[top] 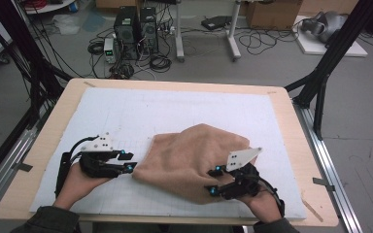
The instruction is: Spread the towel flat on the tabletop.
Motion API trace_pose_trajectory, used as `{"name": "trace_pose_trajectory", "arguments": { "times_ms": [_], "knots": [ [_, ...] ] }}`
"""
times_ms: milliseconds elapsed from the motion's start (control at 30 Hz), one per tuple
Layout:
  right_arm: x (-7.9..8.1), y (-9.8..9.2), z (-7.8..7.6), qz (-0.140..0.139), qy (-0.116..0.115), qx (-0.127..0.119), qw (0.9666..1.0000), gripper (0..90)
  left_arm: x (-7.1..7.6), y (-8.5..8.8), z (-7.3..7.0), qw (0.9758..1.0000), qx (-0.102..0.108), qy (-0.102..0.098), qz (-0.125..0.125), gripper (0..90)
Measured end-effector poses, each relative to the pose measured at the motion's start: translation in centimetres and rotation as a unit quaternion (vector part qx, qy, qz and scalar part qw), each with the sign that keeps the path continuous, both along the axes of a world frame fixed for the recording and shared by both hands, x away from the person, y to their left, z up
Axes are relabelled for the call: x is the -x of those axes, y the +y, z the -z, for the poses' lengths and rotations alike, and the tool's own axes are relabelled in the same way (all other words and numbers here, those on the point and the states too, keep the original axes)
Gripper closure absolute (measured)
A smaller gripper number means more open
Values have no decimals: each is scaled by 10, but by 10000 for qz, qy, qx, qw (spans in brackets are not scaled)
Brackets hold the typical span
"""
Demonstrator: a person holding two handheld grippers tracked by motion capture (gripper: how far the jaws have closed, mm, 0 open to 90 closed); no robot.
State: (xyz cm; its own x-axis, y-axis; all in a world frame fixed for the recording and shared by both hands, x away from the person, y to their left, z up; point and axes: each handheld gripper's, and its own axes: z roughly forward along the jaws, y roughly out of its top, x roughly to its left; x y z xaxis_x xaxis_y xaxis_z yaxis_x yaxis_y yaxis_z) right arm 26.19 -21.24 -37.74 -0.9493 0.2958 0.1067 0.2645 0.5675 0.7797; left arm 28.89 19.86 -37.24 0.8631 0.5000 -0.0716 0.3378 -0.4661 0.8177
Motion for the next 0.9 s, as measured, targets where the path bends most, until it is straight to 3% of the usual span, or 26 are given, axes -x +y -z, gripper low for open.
{"name": "trace_pose_trajectory", "arguments": {
  "times_ms": [33,167,233,300,400,433,567,600,667,833,900],
  "knots": [
    [-3,-2,-5,99,-114,17,9999,435,-4,-4,0,10000,-27,-15,-5,558],
    [-23,-14,-18,394,-200,-41,9990,405,-22,-24,5,9999,-99,-8,17,520],
    [-34,-20,-19,675,-339,134,9970,383,-32,-36,11,9997,-249,-64,-34,519],
    [-44,-24,-15,924,-405,312,9944,368,-43,-45,18,9998,-178,46,-33,519],
    [-56,-30,-2,1252,-374,503,9902,338,-60,-56,33,9990,-370,193,-130,524],
    [-61,-32,10,1318,-313,642,9887,342,-65,-58,39,9984,-440,299,-185,520],
    [-65,-33,26,1330,-150,719,9884,395,-77,-66,62,9937,-910,616,-207,506],
    [-66,-33,31,1325,-122,706,9886,429,-76,-67,63,9945,-884,528,-207,505],
    [-67,-32,37,1293,24,779,9885,509,-75,-68,63,9939,-985,418,-283,571],
    [-65,-20,39,1002,-106,1036,9895,665,-76,-68,61,9930,-1018,433,-412,835],
    [-65,-21,37,1014,-107,996,9898,680,-75,-69,61,9927,-1048,430,-403,858]
  ]
}}
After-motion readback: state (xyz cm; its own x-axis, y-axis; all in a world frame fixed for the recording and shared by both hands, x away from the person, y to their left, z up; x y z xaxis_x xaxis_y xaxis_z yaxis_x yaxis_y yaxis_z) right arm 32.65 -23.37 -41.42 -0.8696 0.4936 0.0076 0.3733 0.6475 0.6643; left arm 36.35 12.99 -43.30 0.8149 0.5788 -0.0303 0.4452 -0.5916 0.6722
